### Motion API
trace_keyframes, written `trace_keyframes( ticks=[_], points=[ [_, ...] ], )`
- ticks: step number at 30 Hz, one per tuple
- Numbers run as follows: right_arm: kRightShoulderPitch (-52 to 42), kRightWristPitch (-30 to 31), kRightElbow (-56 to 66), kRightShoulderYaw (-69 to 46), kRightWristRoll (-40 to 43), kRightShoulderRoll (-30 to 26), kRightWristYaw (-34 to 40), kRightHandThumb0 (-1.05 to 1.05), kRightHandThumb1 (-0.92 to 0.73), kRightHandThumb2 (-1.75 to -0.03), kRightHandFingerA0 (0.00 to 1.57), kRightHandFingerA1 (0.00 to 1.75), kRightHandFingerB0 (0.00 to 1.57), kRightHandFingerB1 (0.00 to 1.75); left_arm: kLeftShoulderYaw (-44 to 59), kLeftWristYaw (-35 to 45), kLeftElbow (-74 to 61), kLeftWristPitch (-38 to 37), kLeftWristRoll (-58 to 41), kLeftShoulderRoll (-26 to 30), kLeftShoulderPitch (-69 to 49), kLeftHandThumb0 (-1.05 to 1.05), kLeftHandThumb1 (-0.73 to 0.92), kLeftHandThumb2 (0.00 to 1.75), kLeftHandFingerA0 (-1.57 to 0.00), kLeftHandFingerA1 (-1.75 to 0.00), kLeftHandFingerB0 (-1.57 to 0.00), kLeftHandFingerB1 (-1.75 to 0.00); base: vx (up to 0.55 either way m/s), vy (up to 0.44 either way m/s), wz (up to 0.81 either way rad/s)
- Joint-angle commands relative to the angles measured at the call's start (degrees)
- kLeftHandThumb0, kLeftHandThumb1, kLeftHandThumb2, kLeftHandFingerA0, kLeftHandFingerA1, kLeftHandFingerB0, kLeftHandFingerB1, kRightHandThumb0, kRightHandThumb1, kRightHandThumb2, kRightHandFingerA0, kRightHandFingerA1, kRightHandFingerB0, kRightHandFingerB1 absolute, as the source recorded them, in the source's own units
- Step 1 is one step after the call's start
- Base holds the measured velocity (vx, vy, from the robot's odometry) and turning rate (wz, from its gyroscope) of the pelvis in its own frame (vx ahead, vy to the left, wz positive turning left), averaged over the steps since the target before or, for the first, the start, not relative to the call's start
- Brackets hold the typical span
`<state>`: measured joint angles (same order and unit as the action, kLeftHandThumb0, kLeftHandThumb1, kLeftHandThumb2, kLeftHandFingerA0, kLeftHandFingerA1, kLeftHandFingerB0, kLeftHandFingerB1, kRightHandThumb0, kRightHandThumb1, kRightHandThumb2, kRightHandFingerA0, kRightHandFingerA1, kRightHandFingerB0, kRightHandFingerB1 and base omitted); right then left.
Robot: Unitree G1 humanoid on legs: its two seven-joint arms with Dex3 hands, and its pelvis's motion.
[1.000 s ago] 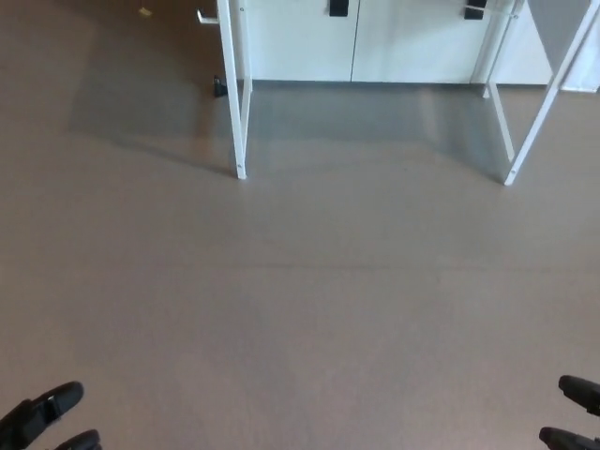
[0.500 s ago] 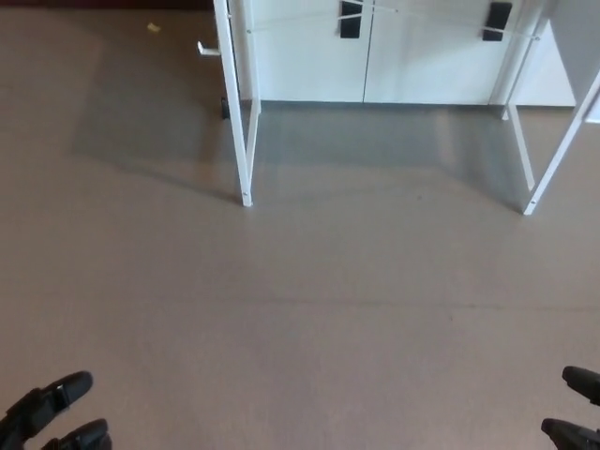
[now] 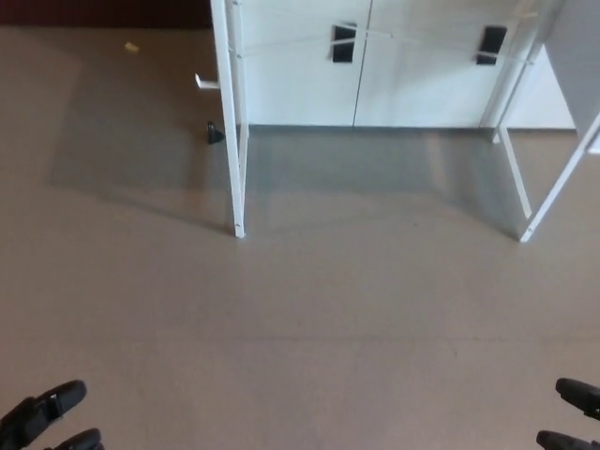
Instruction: The robot walks towards a desk on which a shovel is kept on the left hand side and a container is kept on the right hand side. The robot picks up the shovel using its left hand and places it in the container.
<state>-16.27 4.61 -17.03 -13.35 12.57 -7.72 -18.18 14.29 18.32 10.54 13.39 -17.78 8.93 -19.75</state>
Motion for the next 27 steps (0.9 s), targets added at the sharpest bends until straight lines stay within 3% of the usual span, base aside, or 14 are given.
trace_keyframes(
  ticks=[1,4,11,18,27],
  points=[
    [-0.6,-1.9,-0.7,-0.3,-0.2,-1.0,-0.2,-0.24,-0.48,-0.61,0.56,0.51,0.42,0.45,-0.3,-0.1,-0.3,-1.4,0.8,0.2,-0.6,-0.05,0.44,0.9,-0.25,-0.55,-0.27,-0.54,0.16,0.054,0.02],
    [-0.7,-1.7,-0.8,-0.4,0.1,-0.8,-0.2,-0.15,-0.52,-0.55,0.62,0.49,0.46,0.42,-0.2,-0.4,-0.4,-1.1,0.9,0.1,-0.6,-0.05,0.44,0.9,-0.26,-0.56,-0.28,-0.55,0.14,0.003,0.08],
    [-0.1,-2.8,-1.9,-0.1,-1.0,-1.3,0.0,-0.25,-0.48,-0.61,0.56,0.51,0.42,0.45,-0.4,-0.1,1.5,-2.1,1.7,0.3,0.9,-0.05,0.44,0.9,-0.26,-0.56,-0.26,-0.54,0.14,-0.154,0.1],
    [-0.6,-2.7,-2.3,-0.3,-0.5,-1.1,-0.3,-0.15,-0.53,-0.55,0.59,0.48,0.45,0.42,-0.2,0.0,1.4,-1.4,1.3,0.0,0.0,-0.05,0.45,0.9,-0.26,-0.56,-0.28,-0.54,0.09,-0.161,0.02],
    [-1.1,-3.6,-3.5,-0.3,-0.2,-1.1,-1.2,-0.22,-0.5,-0.61,0.53,0.5,0.42,0.45,-0.8,0.1,1.8,-2.4,2.2,0.3,-0.6,-0.05,0.46,0.91,-0.28,-0.56,-0.27,-0.53,0.08,0.1,-0.01]
  ],
)
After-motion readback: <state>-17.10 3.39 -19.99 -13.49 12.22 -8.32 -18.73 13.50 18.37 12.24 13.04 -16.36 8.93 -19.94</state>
